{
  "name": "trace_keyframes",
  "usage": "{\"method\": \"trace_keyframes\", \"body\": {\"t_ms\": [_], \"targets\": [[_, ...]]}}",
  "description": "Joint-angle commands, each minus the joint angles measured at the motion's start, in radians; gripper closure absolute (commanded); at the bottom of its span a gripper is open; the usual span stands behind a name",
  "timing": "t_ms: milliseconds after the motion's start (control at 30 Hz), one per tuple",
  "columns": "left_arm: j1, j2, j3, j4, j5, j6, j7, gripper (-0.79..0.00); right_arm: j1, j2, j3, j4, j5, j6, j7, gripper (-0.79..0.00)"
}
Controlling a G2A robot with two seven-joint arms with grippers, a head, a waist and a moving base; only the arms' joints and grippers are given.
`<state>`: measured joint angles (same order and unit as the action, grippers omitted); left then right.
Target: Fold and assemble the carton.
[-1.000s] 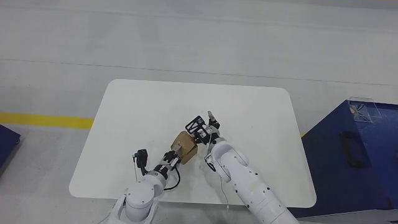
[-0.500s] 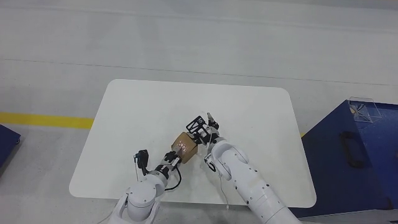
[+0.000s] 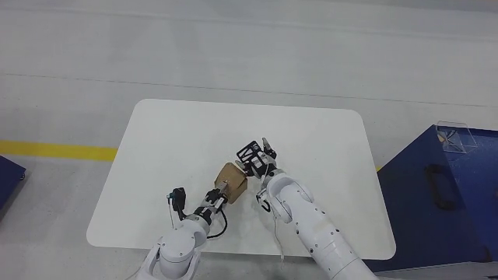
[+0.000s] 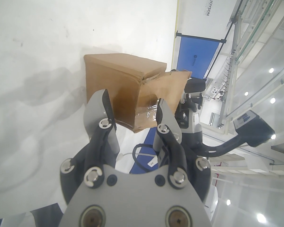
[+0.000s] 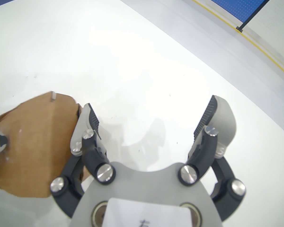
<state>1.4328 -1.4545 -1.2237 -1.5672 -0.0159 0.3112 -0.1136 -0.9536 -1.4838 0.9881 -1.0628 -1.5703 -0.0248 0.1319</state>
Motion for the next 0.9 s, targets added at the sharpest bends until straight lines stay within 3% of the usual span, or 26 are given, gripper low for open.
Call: {"method": "trace_keyframes", "body": {"t_ms": [0, 867], "targets": [[-0.001, 0.000, 0.000, 0.002, -0.002, 0.001, 0.001, -0.332, 0.003, -0.001, 0.002, 0.007, 0.001, 0.001, 0.006, -0.785], [-0.015, 0.002, 0.015, 0.021, -0.002, 0.014, 0.017, -0.302, -0.016, -0.004, -0.002, 0.001, -0.039, -0.043, 0.014, -0.785]]}}
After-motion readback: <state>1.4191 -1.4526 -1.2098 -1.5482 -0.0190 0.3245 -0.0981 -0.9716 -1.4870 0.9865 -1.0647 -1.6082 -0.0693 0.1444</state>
